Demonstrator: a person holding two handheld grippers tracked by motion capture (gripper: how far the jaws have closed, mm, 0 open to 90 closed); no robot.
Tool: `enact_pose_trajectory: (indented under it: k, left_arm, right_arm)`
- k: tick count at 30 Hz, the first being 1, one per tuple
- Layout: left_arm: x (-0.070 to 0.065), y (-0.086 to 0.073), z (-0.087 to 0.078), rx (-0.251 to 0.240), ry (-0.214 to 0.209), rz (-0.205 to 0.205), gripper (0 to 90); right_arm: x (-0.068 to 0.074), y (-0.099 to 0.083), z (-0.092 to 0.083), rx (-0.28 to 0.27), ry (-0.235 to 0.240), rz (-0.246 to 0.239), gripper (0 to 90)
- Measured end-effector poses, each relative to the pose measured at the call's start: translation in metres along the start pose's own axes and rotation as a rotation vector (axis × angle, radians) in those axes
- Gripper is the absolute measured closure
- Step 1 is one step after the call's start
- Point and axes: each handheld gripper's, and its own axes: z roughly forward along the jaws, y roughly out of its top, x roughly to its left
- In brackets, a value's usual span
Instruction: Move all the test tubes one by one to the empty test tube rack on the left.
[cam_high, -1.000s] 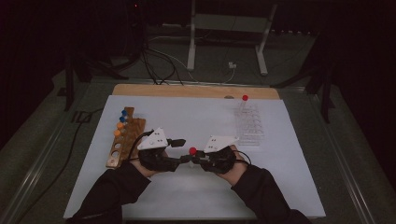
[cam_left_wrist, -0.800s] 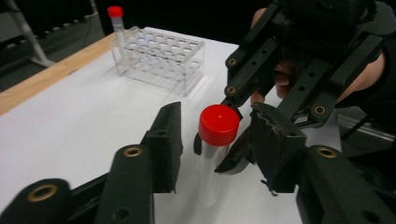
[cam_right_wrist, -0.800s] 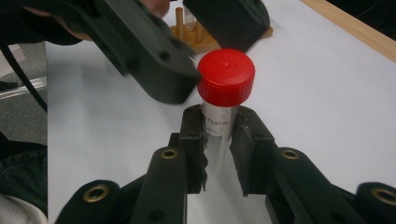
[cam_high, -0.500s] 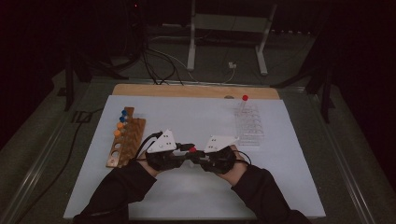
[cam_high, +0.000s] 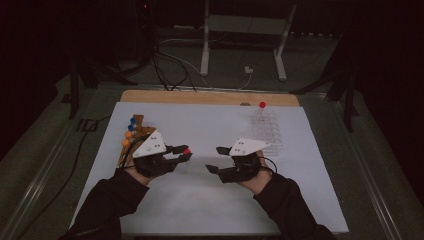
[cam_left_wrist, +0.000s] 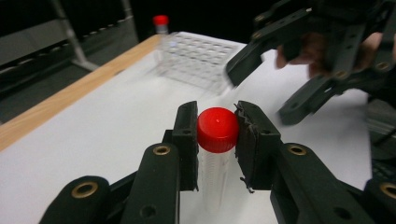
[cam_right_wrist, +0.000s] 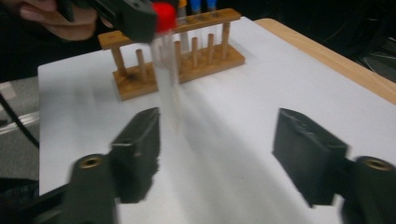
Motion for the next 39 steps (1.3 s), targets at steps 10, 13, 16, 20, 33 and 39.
enact_pose_trajectory:
  k: [10, 13, 16, 20, 33, 39]
  left_arm:
    - [0.025, -0.005, -0.050, -0.012, 0.133, -0.049, 71.9]
    - [0.030, -0.008, -0.063, -0.020, 0.168, -0.064, 71.9]
    - [0.035, -0.012, -0.076, -0.032, 0.199, -0.078, 71.9]
    - [0.042, -0.017, -0.091, -0.033, 0.243, -0.098, 71.9]
    - [0.061, -0.041, -0.122, -0.046, 0.363, -0.162, 72.0]
    - [0.067, -0.051, -0.125, -0.033, 0.399, -0.183, 71.9]
  right_arm:
    - [-0.007, 0.003, -0.007, -0.024, -0.030, 0.054, 2.3]
    - [-0.008, 0.003, -0.009, -0.027, -0.020, 0.059, 0.0]
    - [-0.008, 0.002, -0.009, -0.023, -0.025, 0.054, 0.0]
    - [-0.009, 0.001, -0.009, -0.025, -0.024, 0.056, 0.0]
    - [-0.010, 0.000, -0.009, -0.021, -0.008, 0.055, 0.0]
    - [-0.011, 0.000, -0.009, -0.020, -0.009, 0.058, 0.0]
